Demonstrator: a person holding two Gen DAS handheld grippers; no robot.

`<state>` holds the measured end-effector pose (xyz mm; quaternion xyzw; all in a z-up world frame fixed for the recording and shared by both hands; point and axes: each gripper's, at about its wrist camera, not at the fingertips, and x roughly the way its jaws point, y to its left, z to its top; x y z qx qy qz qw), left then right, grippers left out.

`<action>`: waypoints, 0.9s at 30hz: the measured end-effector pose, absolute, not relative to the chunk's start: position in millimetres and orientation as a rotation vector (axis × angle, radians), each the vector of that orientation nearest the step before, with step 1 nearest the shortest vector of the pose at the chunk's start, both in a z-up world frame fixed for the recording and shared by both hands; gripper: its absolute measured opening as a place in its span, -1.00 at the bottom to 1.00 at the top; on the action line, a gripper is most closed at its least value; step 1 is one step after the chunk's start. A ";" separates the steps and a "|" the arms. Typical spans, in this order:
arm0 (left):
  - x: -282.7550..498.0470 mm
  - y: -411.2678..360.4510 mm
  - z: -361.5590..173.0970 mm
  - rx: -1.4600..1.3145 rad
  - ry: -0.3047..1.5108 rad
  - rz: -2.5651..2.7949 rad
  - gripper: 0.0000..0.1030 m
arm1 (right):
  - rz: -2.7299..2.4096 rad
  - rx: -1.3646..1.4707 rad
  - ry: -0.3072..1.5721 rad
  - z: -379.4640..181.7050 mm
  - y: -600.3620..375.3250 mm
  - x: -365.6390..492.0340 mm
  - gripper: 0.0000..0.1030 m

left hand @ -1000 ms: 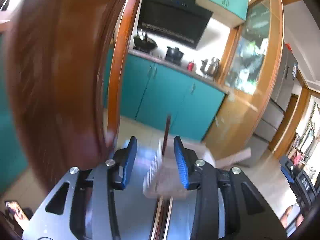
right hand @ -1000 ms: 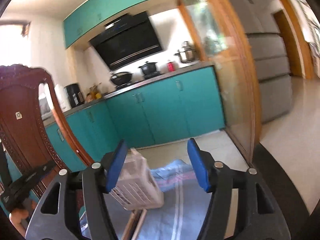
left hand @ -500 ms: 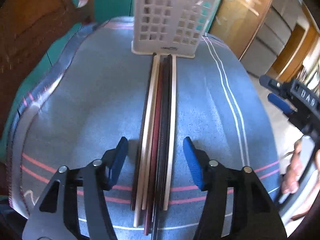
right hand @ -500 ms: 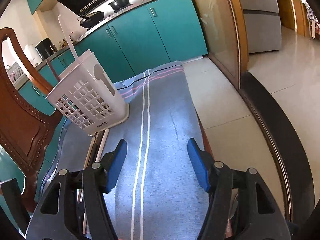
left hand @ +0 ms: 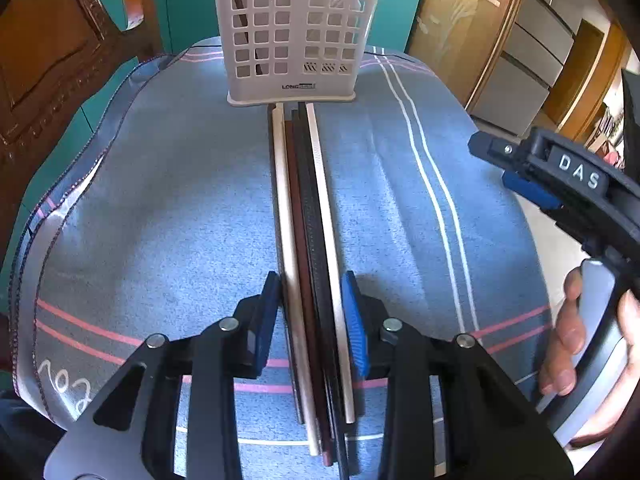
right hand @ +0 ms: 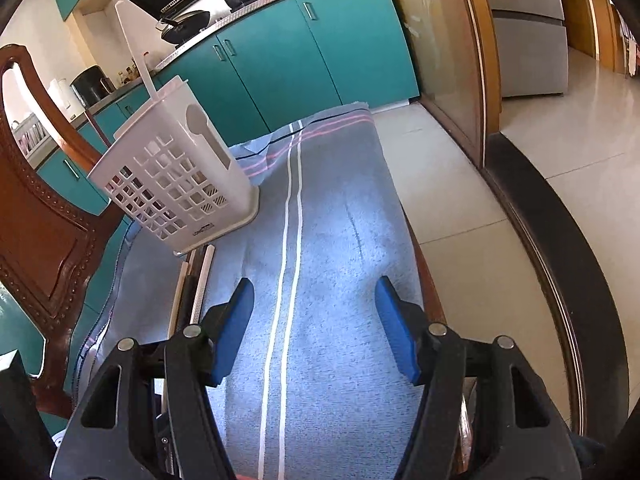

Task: Organize utensils
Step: 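Move both open tools back down to the remaining chopsticks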

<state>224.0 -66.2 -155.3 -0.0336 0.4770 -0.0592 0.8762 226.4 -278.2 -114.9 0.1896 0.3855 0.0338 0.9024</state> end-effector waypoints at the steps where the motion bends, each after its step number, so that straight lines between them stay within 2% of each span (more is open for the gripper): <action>1: 227.5 -63.5 -155.9 -0.095 0.995 -0.122 -0.53 | 0.071 0.391 0.798 -115.0 -277.9 226.3 0.20; 2: 228.9 -57.5 -155.7 -0.120 1.001 -0.114 -0.66 | 0.071 0.389 0.799 -115.2 -277.7 226.2 0.20; 3: 230.1 -50.9 -156.8 -0.156 1.010 -0.114 -0.68 | 0.072 0.387 0.800 -115.4 -277.1 226.0 0.20; 13: 248.3 5.4 -160.1 -0.279 1.011 -0.021 -0.62 | 0.093 0.367 0.818 -118.7 -269.5 228.4 0.20; 23: 241.6 -9.8 -157.7 -0.289 1.048 -0.219 -0.62 | 0.147 0.287 0.846 -123.5 -244.7 231.2 0.20; 27: 237.9 -0.2 -155.1 -0.289 1.019 -0.158 -0.50 | 0.183 0.237 0.851 -124.1 -231.6 230.2 0.20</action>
